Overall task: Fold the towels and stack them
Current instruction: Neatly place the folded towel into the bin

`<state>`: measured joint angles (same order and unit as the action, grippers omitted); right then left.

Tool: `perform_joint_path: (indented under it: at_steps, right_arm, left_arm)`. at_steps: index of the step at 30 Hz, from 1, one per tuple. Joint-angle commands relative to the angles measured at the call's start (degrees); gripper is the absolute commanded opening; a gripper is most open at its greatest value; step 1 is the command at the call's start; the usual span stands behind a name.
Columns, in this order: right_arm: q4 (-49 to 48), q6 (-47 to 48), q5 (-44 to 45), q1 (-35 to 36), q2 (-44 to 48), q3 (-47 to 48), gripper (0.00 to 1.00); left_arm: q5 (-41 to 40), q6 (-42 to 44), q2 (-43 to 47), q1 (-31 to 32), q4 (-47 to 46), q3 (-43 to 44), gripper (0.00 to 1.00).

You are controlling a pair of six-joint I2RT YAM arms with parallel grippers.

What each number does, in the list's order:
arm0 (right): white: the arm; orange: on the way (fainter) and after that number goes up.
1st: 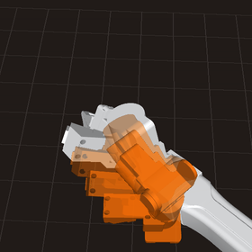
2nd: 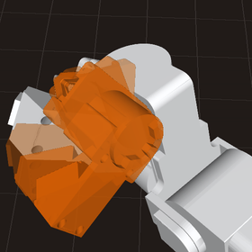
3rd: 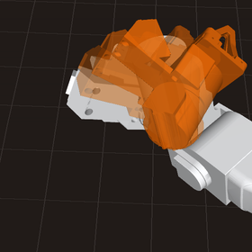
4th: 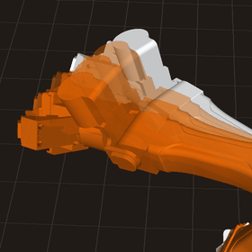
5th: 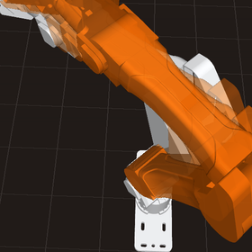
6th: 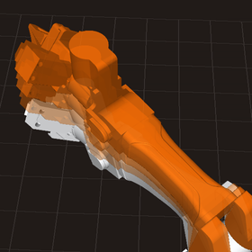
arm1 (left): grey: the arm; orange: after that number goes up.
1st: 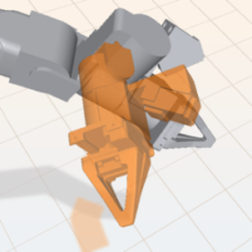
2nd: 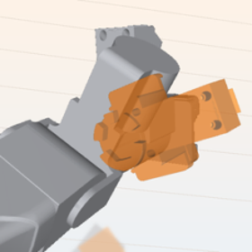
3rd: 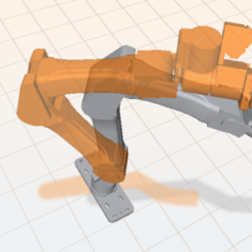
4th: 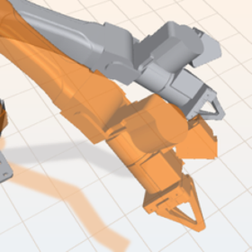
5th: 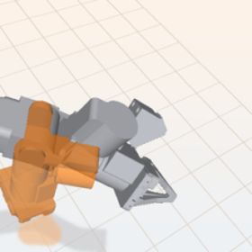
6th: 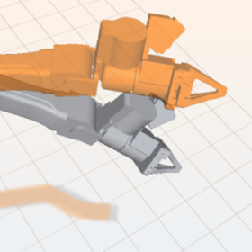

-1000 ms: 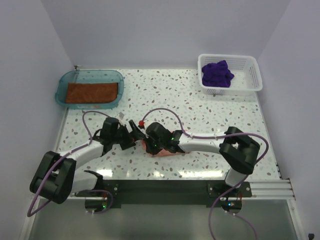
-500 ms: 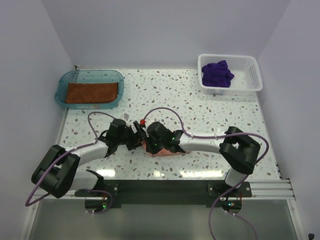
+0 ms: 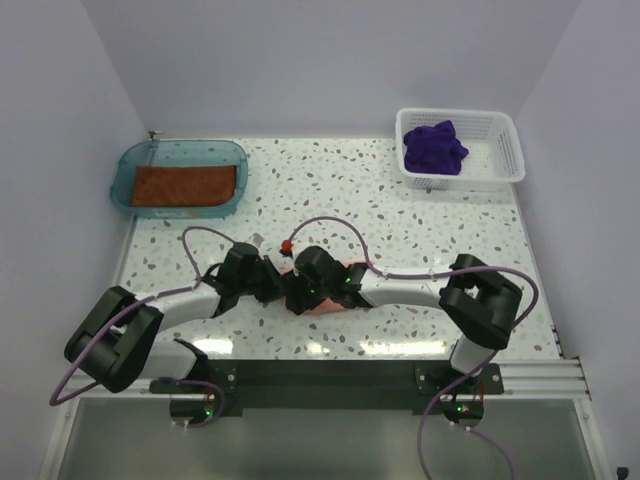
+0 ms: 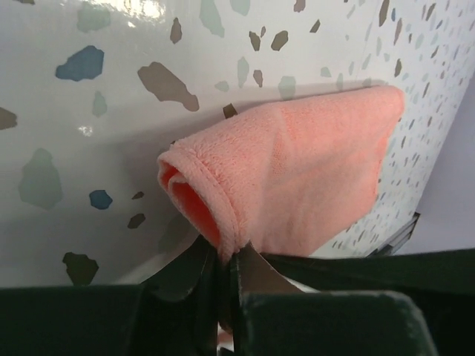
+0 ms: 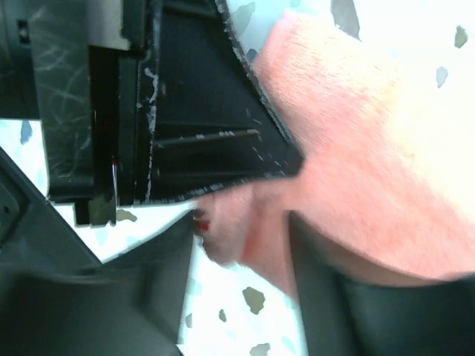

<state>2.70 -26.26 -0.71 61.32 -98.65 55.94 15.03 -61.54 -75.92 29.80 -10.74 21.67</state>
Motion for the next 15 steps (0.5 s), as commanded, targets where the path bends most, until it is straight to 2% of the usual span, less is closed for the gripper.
perform_joint_path:
  at_steps: [1,3,8,10,15]
  right_arm:
    - [-1.47,0.77,2.81,-0.24,4.43,-0.40,0.60]
    - [0.89,1.82,4.75,-0.93,6.09,-0.66,0.76]
    - [7.13,3.32,8.52,-3.84,12.77,-3.72,0.99]
    - [9.50,3.93,10.11,-5.50,16.99,-4.61,0.99]
    - [17.07,6.39,14.32,-8.40,24.81,-6.81,0.99]
  left_arm:
    - [-3.51,5.17,1.30,-0.01,4.23,3.54,0.00]
    - [-6.05,9.65,0.16,-0.18,8.95,7.48,0.00]
    - [-10.01,19.60,-4.49,-4.65,20.03,19.42,0.00]
    - [-11.07,24.61,-6.25,-6.85,23.12,23.83,0.00]
    - [-13.52,35.05,-13.63,-14.59,32.17,40.97,0.00]
